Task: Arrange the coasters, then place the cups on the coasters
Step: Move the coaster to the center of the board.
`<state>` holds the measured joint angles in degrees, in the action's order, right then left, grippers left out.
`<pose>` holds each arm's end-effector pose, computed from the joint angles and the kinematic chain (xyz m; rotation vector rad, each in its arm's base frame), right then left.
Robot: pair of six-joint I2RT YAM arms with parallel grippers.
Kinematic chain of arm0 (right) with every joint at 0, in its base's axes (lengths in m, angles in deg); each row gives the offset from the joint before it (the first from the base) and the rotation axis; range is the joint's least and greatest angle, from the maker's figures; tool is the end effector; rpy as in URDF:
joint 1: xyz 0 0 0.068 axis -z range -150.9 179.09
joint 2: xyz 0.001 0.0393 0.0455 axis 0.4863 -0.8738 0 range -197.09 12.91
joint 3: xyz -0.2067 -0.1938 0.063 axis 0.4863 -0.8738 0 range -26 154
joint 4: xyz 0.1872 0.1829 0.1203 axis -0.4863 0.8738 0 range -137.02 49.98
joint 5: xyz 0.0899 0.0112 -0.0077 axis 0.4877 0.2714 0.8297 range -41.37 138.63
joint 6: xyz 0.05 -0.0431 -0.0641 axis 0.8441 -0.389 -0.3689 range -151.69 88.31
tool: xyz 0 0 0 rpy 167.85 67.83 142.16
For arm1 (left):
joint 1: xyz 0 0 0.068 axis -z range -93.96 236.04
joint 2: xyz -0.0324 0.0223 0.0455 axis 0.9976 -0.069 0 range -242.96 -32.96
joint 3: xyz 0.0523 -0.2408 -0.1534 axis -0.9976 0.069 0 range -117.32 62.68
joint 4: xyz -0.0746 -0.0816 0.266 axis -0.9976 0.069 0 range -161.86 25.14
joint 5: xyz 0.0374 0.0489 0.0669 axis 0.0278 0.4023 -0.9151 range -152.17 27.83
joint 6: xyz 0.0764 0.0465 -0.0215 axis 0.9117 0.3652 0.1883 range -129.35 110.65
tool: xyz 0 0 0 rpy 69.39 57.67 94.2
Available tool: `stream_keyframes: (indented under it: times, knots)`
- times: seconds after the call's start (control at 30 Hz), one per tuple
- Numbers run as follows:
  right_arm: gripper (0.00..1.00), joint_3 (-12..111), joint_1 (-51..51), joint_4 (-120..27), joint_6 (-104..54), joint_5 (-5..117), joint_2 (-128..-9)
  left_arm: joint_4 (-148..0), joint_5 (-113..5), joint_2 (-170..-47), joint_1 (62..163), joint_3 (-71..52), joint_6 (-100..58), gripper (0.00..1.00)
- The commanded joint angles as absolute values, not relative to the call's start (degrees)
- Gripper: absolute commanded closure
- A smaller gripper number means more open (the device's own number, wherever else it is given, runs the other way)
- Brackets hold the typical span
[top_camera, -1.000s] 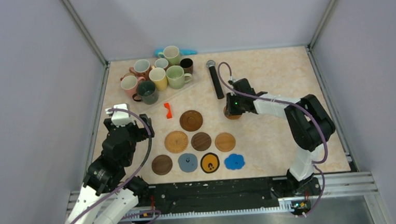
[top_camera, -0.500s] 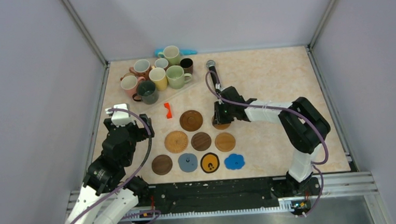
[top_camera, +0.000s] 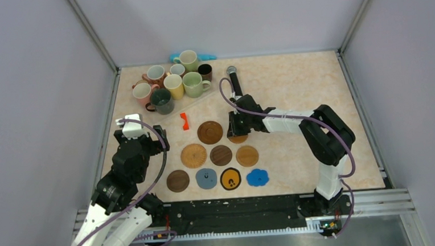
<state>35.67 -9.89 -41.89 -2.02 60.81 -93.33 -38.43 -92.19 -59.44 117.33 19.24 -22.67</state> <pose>0.3277 0.2876 0.1172 -0.3093 2.5560 0.7589 0.1504 -0.0431 0.3351 -0.0744 1.8177 -0.0633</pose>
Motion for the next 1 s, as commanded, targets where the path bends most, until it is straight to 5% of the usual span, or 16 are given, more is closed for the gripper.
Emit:
stream_keyframes:
  times: [0.0,0.57,0.8,0.97]
  knots:
    - [0.80,37.05,-11.31,-39.60,-2.34,60.15,-96.76,-40.54,-92.53,-59.67,117.47,19.39,-21.92,0.06]
    - [0.73,41.13,-11.30,-34.98,-4.25,59.13,-90.78,-40.56,-92.51,-59.72,117.49,19.43,-21.92,0.06]
    - [0.61,42.95,-11.17,-31.40,-7.38,50.70,-87.77,-40.81,-92.09,-59.79,117.47,19.53,-21.96,0.06]
    - [0.43,43.04,-10.66,-30.81,-8.61,44.86,-84.91,-40.63,-92.21,-59.78,117.47,19.42,-22.01,0.06]
